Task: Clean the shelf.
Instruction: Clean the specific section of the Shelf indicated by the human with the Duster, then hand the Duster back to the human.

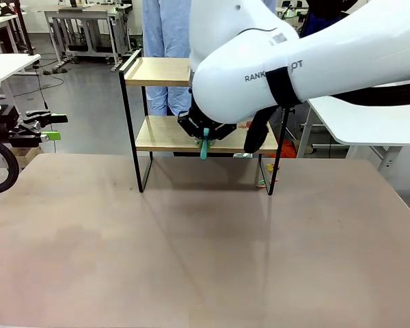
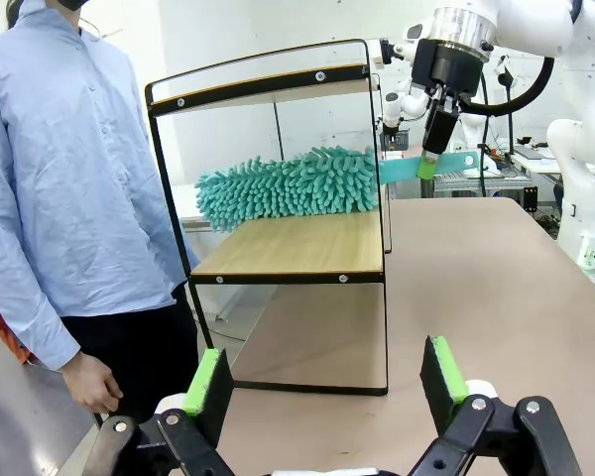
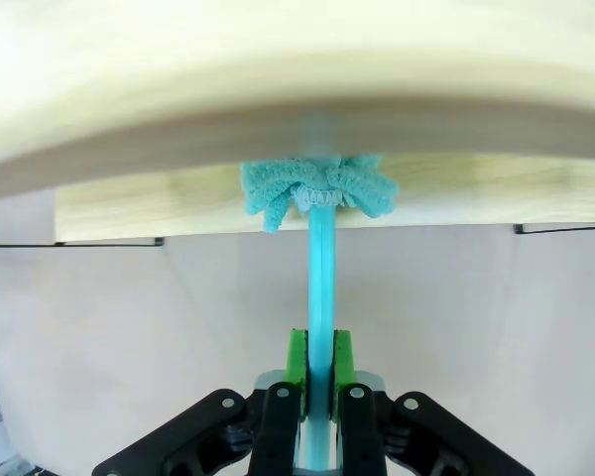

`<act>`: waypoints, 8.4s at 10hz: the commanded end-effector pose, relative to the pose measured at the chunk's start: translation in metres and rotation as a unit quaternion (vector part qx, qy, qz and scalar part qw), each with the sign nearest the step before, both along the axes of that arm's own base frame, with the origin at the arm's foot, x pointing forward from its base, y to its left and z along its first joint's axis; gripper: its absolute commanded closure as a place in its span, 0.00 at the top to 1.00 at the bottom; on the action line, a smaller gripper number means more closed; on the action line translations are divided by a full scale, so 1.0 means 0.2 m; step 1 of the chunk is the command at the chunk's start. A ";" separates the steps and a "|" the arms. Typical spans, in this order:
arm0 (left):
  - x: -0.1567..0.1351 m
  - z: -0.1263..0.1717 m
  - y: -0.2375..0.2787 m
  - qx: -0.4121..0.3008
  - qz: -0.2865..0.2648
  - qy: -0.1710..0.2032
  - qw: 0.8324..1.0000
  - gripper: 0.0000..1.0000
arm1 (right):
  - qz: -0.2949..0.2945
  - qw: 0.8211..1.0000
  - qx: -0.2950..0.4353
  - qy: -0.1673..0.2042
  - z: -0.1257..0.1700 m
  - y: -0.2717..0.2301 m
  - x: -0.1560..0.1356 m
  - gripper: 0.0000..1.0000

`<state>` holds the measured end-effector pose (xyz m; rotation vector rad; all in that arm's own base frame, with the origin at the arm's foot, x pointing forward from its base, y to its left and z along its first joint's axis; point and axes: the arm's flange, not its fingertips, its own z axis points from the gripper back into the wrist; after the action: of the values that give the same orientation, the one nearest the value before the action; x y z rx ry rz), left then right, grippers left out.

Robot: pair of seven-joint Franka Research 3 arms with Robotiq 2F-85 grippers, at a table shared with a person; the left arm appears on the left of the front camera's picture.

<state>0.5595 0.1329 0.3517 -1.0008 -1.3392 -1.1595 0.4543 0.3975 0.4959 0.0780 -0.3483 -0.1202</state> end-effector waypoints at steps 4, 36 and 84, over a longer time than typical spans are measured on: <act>-0.01 0.01 -0.01 -0.001 0.000 -0.007 1.000 1.00 | -0.003 0.998 -0.058 0.022 -0.05 -0.26 0.04 0.13; -0.01 0.01 -0.01 -0.001 0.000 -0.007 1.000 1.00 | 0.588 0.790 -0.126 0.116 0.36 -0.99 -0.79 0.13; -1.20 0.18 -1.22 0.004 0.065 0.011 0.998 1.00 | 0.754 0.641 -0.001 -0.144 -0.04 -1.52 0.09 0.13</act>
<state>0.3906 -0.1004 0.4140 -0.9328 -1.3286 -1.0426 0.4738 0.0940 0.4843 0.3657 -0.4860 1.6254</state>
